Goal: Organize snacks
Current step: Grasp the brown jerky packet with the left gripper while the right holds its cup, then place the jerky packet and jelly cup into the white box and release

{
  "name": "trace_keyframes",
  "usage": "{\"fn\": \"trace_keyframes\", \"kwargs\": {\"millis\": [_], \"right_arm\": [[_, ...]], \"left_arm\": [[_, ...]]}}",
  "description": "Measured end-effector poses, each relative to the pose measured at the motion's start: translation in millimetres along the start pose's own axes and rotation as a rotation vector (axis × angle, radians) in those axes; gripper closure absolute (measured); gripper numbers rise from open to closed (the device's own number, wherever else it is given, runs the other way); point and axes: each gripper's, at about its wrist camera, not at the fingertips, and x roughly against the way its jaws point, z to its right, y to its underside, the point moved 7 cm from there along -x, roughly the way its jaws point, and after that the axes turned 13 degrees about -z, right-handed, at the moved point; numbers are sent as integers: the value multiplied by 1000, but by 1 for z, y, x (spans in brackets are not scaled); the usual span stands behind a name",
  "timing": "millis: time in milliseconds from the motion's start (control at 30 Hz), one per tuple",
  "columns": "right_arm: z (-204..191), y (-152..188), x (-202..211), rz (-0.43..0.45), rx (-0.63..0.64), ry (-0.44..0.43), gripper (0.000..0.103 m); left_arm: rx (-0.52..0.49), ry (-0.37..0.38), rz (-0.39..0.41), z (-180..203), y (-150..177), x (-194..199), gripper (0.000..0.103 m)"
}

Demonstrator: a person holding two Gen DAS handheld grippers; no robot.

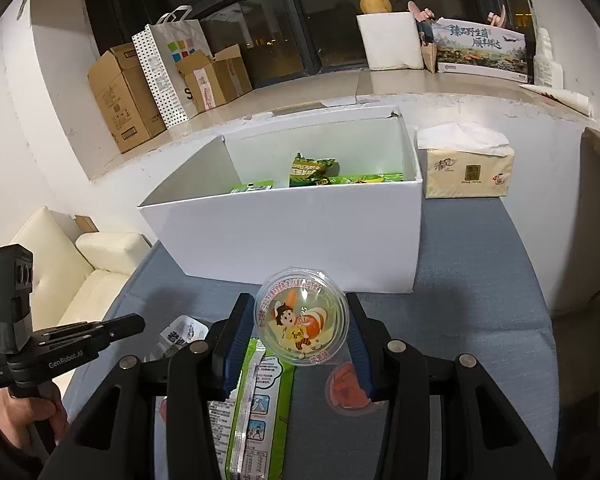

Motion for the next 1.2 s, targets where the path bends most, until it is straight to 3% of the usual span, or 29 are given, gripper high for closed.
{"fn": "trace_keyframes", "kwargs": {"millis": [33,67,100,133,233,567,667,900,933,1000,1033,1200], "right_arm": [[0,1,0,-1,1,0,54],[-1,1,-1,-2,2,-2,54],[-1,2,-2,-4,2,-5,54],[-2,3,-3,-6,3,-7,54],[-3,7,-5,-16,7,-11,54],[4,17,-6,-26,-17,-10,54],[3,17,-7,-28,-17,-14,54],[-5,20,-10,-38,-3,-14,54],[-5,20,-10,-38,-4,-13,54],[-3,20,-9,-36,-10,-11,54],[-3,20,-9,-36,-13,-10,54],[-6,19,-9,-37,-7,-17,54]], "left_arm": [[-1,-8,-17,5,-1,-7,66],[-13,-20,-31,7,2,-12,25],[-24,-31,-42,11,3,-17,7],[-35,-35,-46,14,6,-22,0],[-61,-35,-85,25,14,-36,0],[-145,-103,-89,25,26,-42,0],[-204,-206,-107,19,28,-49,0],[-198,-204,-68,20,9,-60,0],[-193,-204,-65,17,8,-59,3],[-188,-204,-47,13,4,-55,22],[-171,-215,-33,9,3,-50,40],[-137,-148,-48,-9,0,-43,43]]}}
